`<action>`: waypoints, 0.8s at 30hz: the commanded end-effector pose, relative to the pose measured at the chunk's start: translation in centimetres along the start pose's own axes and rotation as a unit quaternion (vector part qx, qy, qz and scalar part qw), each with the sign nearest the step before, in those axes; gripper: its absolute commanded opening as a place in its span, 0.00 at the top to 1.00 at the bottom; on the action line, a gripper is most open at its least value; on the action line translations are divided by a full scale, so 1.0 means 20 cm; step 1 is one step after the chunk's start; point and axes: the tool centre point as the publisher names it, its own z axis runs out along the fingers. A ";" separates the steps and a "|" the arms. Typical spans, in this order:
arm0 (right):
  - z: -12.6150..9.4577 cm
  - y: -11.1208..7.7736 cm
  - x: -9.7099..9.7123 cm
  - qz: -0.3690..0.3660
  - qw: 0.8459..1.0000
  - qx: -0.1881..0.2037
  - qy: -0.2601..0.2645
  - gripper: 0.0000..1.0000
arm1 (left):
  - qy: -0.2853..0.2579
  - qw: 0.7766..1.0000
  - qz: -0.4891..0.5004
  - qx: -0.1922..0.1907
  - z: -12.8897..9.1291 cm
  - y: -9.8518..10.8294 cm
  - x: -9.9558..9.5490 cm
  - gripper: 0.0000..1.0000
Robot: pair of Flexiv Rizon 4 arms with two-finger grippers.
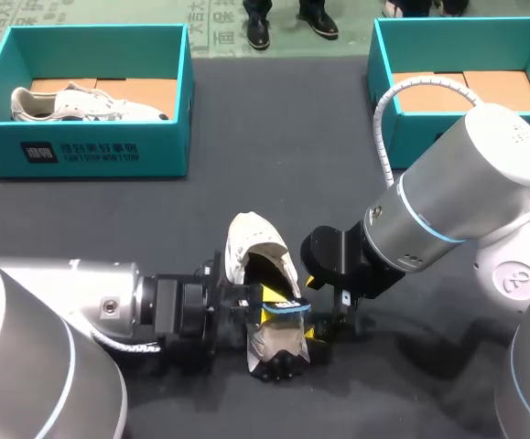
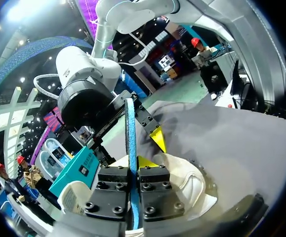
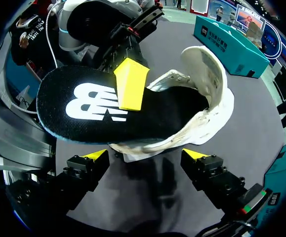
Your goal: Take the shoe out of the shoebox, open the shoe tongue, remove and reinsert the insole, then place the shoe into the shoebox
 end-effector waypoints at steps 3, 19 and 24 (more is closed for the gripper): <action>0.00 0.00 0.01 0.000 1.000 -0.001 -0.001 0.00 | 0.001 1.000 0.008 -0.013 0.01 0.02 0.03 1.00; 0.00 0.00 0.01 0.000 1.000 -0.001 -0.001 0.00 | 0.010 0.998 0.017 -0.064 0.03 0.25 0.03 1.00; 0.00 0.00 0.01 0.000 1.000 -0.001 -0.001 0.00 | 0.008 0.998 0.012 -0.063 0.03 0.27 0.02 1.00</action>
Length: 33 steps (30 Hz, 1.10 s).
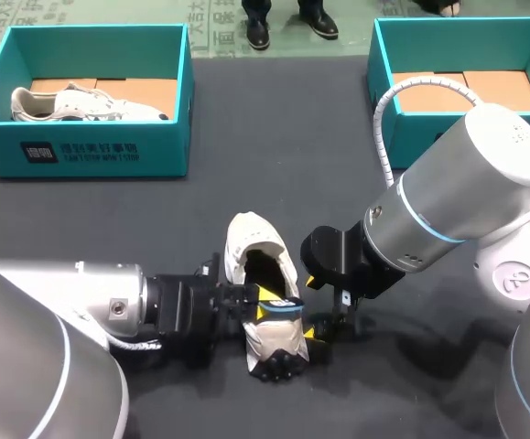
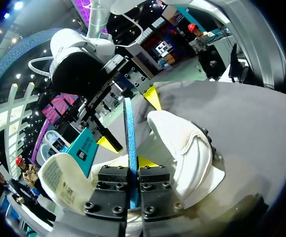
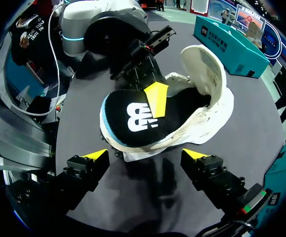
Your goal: Take the shoe out of the shoebox, open the shoe tongue, remove and reinsert the insole, then place the shoe into the shoebox
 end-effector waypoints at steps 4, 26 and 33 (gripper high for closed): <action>0.00 0.00 0.01 0.000 1.000 -0.001 -0.001 0.00 | 0.001 1.000 -0.005 0.010 0.02 0.01 -0.01 1.00; 0.00 0.00 0.01 0.000 1.000 -0.001 -0.001 0.00 | 0.018 0.996 -0.008 0.085 -0.04 -0.22 -0.04 1.00; 0.00 0.00 0.01 0.000 1.000 -0.001 -0.001 0.00 | 0.034 0.997 0.004 0.074 0.00 -0.13 0.00 1.00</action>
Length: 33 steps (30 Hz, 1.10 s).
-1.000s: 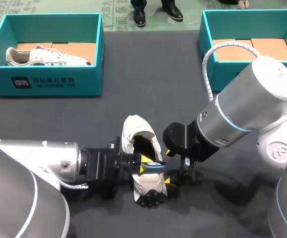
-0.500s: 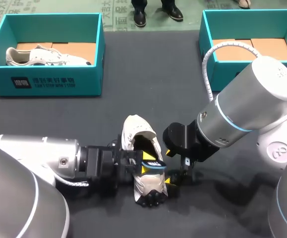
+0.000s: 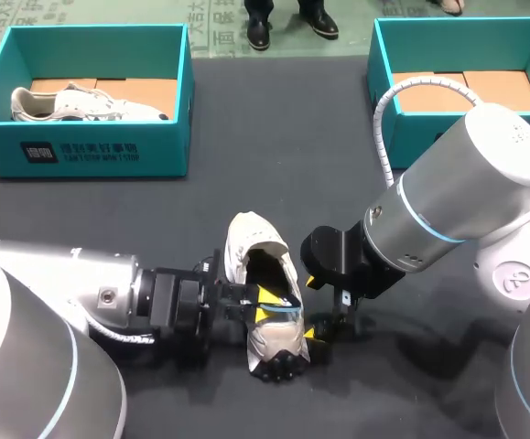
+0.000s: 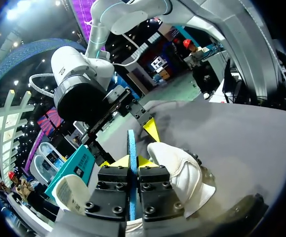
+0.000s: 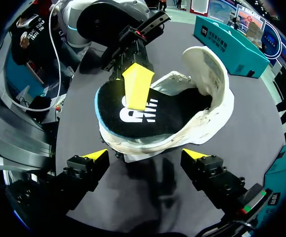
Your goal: Take the shoe out of the shoebox, open the shoe tongue, remove and reinsert the insole, then place the shoe into the shoebox
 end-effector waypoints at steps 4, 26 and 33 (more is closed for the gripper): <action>0.01 0.00 0.01 0.000 1.000 -0.001 -0.001 0.00 | 0.006 1.000 0.010 -0.013 0.04 0.12 0.01 1.00; 0.01 0.00 0.01 0.000 1.000 -0.001 -0.001 0.00 | 0.001 1.000 -0.016 -0.015 0.01 0.12 -0.01 0.67; 0.01 0.00 0.01 0.000 1.000 -0.001 -0.001 0.00 | 0.004 1.000 -0.015 0.002 0.03 0.02 -0.02 0.71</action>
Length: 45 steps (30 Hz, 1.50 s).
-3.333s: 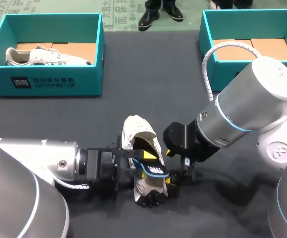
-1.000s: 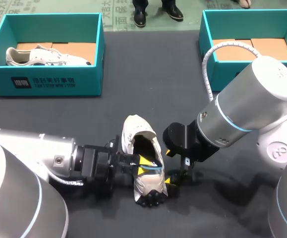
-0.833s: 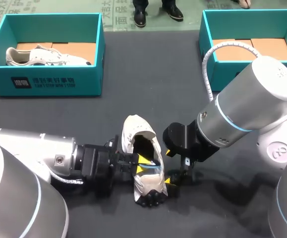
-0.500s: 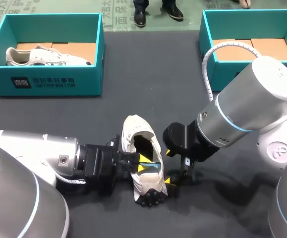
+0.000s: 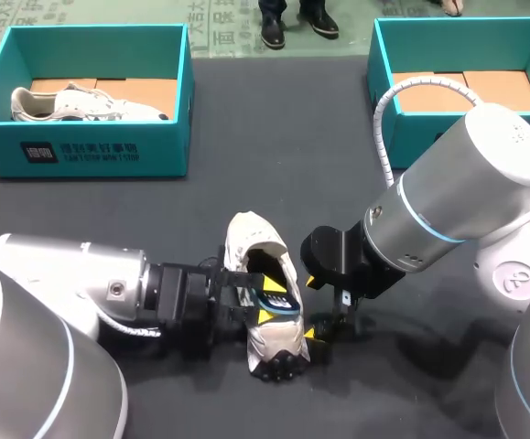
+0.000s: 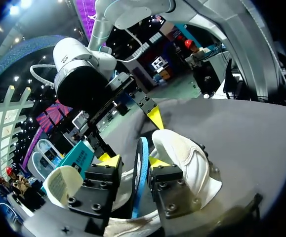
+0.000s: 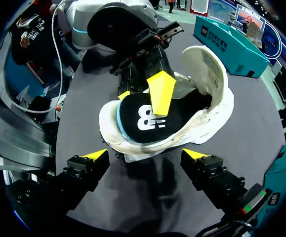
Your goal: Take the shoe out of the shoebox, open the shoe tongue, remove and reinsert the insole, then place the shoe into the shoebox
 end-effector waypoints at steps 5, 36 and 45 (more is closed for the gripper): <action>0.01 0.00 0.01 0.000 1.000 -0.001 -0.001 0.00 | 0.012 1.000 0.005 0.008 0.02 -0.09 -0.01 0.72; 0.01 0.00 0.01 0.000 1.000 -0.001 -0.001 0.00 | 0.064 0.997 -0.036 -0.002 -0.01 0.03 0.03 0.71; 0.01 0.00 0.01 0.000 1.000 -0.001 -0.001 0.00 | 0.083 0.996 -0.039 0.006 -0.04 -0.06 -0.01 0.66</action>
